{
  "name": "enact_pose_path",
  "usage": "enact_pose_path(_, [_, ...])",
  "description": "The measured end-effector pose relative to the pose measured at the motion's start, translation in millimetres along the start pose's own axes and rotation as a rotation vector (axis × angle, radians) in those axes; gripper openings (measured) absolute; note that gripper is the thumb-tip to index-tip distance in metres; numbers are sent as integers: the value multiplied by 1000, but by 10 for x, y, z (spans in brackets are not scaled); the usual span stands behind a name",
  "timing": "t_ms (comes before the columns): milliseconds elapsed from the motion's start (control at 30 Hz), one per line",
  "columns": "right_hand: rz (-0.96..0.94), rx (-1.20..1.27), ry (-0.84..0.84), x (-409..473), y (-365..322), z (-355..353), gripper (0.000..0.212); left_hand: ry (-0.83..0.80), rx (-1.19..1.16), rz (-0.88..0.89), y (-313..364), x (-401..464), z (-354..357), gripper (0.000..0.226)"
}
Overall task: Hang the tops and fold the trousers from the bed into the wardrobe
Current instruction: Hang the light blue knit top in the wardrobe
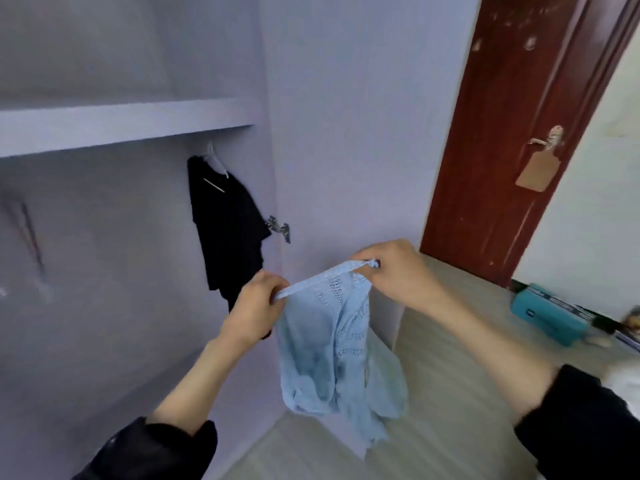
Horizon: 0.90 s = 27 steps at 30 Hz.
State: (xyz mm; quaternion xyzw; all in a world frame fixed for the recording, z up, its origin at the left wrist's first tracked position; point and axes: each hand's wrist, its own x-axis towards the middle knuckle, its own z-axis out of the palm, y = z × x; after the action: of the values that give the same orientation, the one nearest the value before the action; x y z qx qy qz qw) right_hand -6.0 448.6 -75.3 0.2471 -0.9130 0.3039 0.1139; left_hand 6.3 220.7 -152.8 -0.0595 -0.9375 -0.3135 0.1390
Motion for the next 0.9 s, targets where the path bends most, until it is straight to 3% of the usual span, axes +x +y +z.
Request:
enact_pose_path(167, [-160, 14, -32, 566, -229, 233, 25, 220, 39, -262, -276, -110, -237, 14])
enact_pose_path(333, [-223, 82, -57, 1052, -283, 370, 25, 296, 138, -468, -582, -310, -465, 15])
enact_pose_path(433, [-261, 119, -97, 1167, -356, 513, 23, 327, 191, -551, -714, -503, -600, 35])
enact_pose_path(567, [-292, 192, -146, 1382, -523, 810, 21, 363, 283, -703, -904, -807, -823, 22])
enact_pose_path(733, [-365, 11, -233, 1692, -679, 1206, 24, 442, 351, -725, -1118, -956, -1185, 6])
enact_pose_path(900, [-425, -181, -305, 1936, -831, 1549, 22, 397, 458, -865, -1489, -1006, -1423, 13])
